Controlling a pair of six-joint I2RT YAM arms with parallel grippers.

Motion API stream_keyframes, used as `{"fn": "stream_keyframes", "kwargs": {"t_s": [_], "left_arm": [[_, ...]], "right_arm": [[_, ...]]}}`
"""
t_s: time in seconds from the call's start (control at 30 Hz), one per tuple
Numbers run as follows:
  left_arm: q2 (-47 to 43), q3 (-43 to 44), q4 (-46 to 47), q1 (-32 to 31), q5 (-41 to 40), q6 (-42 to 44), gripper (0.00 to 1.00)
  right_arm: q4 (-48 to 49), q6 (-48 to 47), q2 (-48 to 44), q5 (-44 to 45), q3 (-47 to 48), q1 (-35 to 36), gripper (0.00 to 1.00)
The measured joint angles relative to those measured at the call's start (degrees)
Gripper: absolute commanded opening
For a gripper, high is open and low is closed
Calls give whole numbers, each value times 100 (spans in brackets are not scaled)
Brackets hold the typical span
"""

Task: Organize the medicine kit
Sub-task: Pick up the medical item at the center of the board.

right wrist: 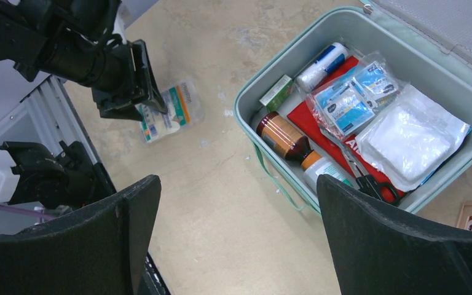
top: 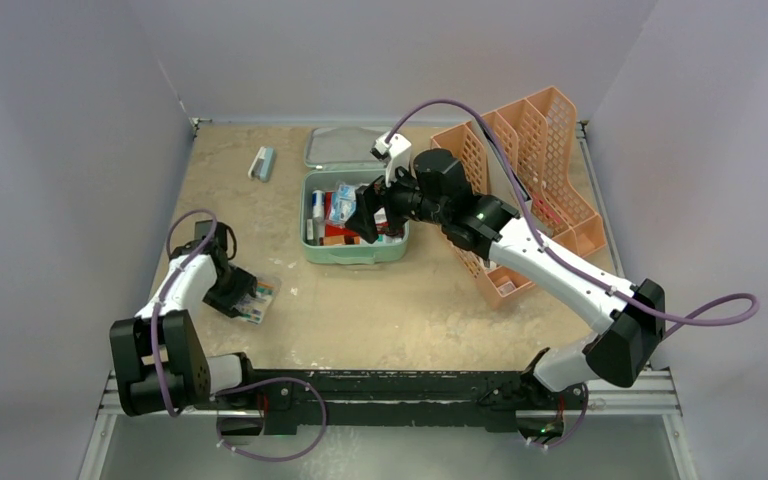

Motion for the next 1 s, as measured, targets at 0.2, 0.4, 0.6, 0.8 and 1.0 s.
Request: {"fn": "stream_keyframes", "kwargs": {"t_s": [0.2,0.4,0.6,0.8,1.0], "left_arm": [[181,-264,52,0,114,-7,37],[227,-275,136,0,144,-9,14],[208,-275,175,0,179,-4,9],[17,-142,-55,0,192,157,14],[-466,564,-160,-15,382,560,14]], "right_arm": [[-2,13,4,0,0,0,99],[-9,26,31,-4,13,0,99],[-20,63,157,-2,66,0,99],[-46,74,179,-2,70,0,99],[-35,264,234,-2,72,0,99]]}}
